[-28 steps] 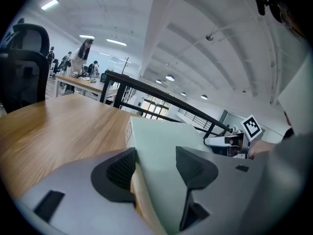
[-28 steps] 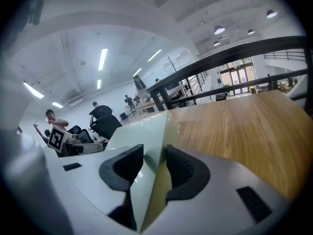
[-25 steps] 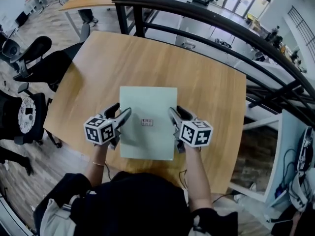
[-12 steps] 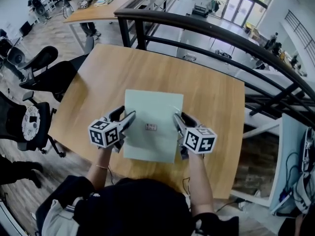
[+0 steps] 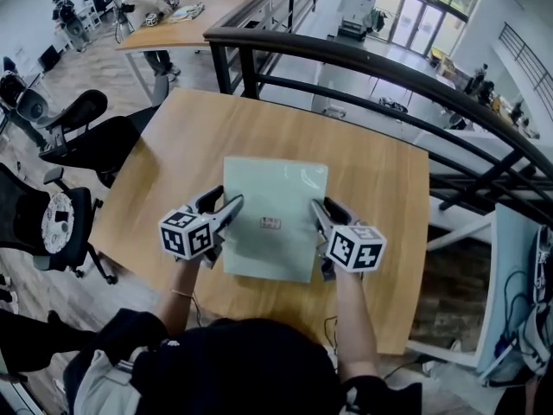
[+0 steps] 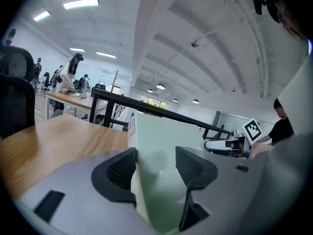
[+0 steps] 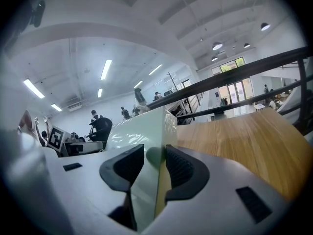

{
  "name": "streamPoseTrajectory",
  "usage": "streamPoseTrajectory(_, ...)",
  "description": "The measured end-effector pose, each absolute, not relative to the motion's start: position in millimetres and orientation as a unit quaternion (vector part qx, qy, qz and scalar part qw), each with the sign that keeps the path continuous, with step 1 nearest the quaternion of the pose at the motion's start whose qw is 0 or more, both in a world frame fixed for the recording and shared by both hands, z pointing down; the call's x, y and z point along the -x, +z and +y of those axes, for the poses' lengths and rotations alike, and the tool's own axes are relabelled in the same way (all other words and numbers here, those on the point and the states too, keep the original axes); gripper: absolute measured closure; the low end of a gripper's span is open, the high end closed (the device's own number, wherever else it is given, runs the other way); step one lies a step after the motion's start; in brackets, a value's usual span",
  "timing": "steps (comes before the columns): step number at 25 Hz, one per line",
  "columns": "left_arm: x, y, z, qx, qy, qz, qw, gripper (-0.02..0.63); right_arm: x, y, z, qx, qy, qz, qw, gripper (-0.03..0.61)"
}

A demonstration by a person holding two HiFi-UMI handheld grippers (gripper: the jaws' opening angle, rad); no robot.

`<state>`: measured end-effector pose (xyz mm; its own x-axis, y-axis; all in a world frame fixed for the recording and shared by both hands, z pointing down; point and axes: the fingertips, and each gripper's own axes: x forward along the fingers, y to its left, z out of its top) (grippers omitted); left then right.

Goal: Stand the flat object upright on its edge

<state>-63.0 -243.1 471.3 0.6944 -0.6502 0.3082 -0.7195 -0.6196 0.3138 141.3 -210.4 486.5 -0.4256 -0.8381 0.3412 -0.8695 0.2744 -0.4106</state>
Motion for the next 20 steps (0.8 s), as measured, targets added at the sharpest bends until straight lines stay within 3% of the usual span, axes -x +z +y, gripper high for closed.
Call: streamPoseTrajectory(20, 46.4, 445.3, -281.4, -0.903, 0.057, -0.382, 0.187, 0.35, -156.7, 456.1, -244.4, -0.557, 0.229, -0.798, 0.019, 0.437)
